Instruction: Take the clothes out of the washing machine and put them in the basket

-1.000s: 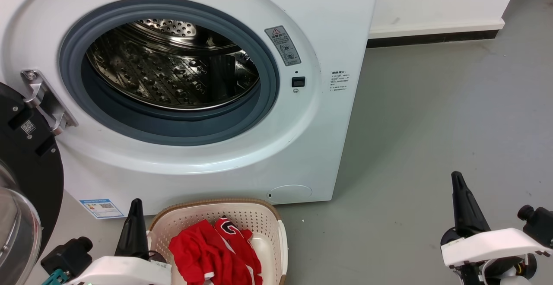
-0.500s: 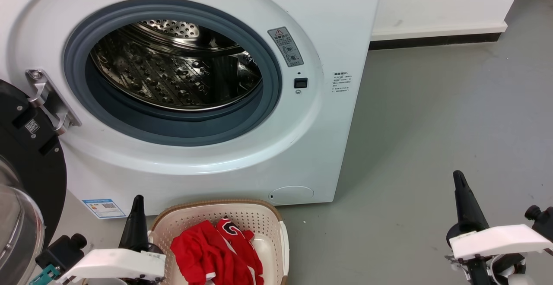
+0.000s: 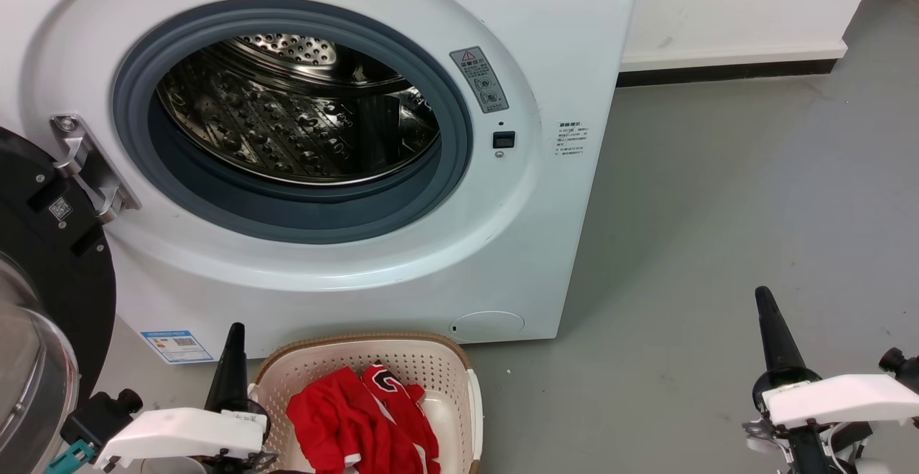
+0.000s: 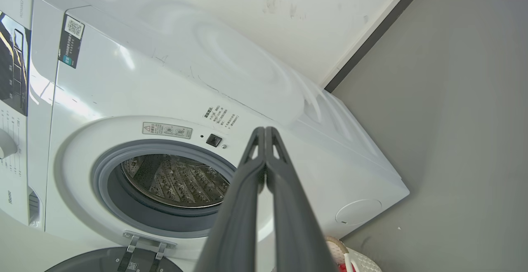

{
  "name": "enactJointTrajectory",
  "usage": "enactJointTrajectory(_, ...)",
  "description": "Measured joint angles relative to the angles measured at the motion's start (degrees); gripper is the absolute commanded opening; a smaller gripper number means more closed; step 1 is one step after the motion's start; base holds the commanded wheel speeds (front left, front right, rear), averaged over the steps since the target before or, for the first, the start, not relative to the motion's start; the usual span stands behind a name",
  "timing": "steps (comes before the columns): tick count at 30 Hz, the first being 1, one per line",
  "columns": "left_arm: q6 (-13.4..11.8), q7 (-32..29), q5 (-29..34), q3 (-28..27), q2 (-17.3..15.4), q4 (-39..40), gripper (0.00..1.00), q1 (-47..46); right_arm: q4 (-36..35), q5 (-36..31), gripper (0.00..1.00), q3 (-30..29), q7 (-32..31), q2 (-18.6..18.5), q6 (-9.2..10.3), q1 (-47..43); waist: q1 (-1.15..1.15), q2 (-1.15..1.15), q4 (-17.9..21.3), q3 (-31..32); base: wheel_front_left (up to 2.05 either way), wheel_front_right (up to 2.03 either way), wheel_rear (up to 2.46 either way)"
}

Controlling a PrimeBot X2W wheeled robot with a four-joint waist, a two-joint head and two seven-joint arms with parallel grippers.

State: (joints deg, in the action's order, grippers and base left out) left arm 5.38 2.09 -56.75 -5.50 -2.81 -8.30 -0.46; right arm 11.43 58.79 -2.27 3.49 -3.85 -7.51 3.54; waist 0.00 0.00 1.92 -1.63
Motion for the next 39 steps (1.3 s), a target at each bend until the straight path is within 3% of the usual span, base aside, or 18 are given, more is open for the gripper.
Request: enactJointTrajectory(39, 1.24, -5.55, -22.90, -0.57, -0.03, -3.77, 0.00, -3.47, 1.64, 22.36, 0.00, -1.75, -5.63, -0.05, 0.00, 1.26, 0.00, 0.00, -1.11, 0.84, 0.00, 0.00, 0.00)
